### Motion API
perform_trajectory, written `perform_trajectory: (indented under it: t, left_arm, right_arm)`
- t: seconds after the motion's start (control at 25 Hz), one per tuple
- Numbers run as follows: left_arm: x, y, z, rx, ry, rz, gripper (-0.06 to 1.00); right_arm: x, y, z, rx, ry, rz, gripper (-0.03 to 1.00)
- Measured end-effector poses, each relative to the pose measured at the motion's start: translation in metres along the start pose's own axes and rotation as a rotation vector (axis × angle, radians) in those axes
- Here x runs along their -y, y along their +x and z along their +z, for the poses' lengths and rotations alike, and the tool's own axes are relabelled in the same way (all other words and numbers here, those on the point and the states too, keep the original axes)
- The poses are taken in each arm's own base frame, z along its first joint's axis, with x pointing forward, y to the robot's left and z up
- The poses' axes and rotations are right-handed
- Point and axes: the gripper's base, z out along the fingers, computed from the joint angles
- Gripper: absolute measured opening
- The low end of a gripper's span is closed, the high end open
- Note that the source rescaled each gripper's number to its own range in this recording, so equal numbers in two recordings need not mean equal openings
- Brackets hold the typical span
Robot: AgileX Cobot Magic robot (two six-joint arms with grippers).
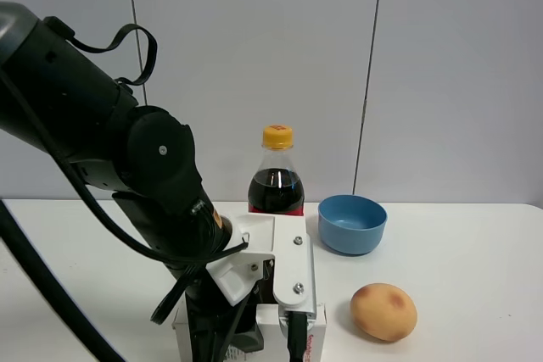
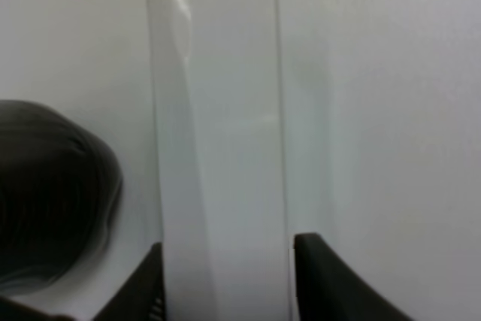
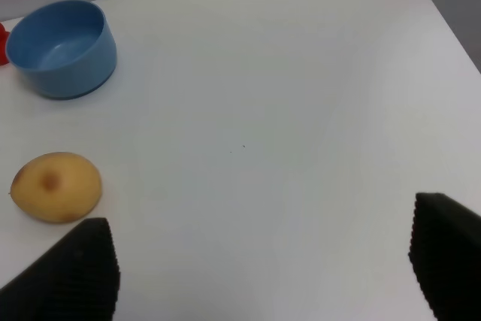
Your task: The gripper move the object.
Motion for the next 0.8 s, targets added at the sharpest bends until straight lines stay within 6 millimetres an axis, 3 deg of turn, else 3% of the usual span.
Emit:
perform_trajectory:
  t: [0.2,0.6,0.8]
  left_arm:
    - [-0.001,-0.002,-0.004,0.008,-0.006,-0.013,0.45]
    - [0.003,-0.005,-0.024,0.005,0.038,-0.051,0.62]
    - [0.001,-0.010,-0.037,0.032,0.019,-0.058,0.62]
  right_arm:
    - [0.000,0.000,0.000,0.000,0.000,0.000,1.00]
    - [0.000,0.000,0.000,0.000,0.000,0.000,1.00]
    - [0.000,0.000,0.000,0.000,0.000,0.000,1.00]
